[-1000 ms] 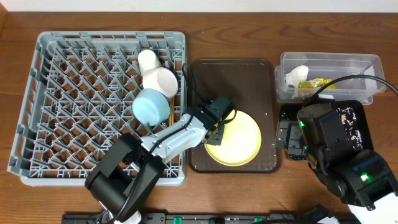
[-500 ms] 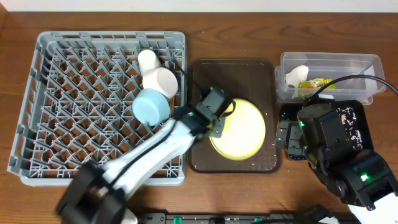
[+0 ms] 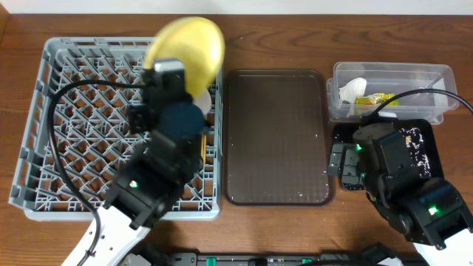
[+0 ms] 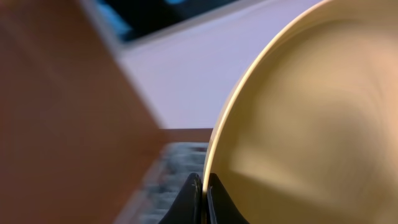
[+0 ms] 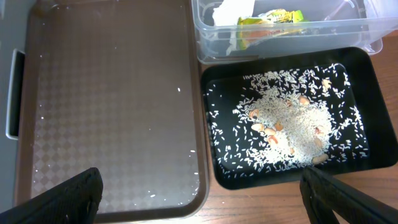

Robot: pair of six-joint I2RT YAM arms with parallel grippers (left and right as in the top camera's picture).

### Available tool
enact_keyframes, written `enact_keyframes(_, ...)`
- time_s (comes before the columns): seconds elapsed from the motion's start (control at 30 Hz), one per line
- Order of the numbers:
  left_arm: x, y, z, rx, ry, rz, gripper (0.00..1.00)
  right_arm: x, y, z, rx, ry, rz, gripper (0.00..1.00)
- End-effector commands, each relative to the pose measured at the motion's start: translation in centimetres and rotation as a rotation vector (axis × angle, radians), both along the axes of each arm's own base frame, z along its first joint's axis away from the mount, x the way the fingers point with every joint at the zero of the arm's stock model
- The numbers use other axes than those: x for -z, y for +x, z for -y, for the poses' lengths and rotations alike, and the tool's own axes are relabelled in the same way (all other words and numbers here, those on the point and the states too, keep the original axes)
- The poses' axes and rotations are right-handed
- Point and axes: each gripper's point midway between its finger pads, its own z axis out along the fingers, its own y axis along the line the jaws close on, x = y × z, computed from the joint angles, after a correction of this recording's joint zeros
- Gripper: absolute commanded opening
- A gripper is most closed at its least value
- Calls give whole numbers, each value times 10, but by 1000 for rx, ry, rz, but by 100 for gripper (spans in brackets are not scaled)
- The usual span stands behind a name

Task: Sort waste into correct bins and load items into the dishwasher rack
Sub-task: 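Lift the yellow plate and carry it into the rack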

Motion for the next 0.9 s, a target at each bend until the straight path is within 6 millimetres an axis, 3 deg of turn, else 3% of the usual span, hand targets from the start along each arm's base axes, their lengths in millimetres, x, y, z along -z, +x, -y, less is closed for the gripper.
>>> enact_keyframes(0.0,0,6,-39,-148,257,-151,6,-5,2,4,5,-19,17,99)
enact_keyframes(0.17,36,35,-82,-253,342,-321,6,-5,2,4,5,-19,17,99)
enact_keyframes(0.27,62,52,-92,-250,353,-398,6,-5,2,4,5,-19,17,99)
enact_keyframes(0.63,133,86,-86,-213,415,-580,6,-5,2,4,5,-19,17,99)
enact_keyframes(0.87,147,91,-84,-206,427,-615,6,-5,2,4,5,-19,17,99)
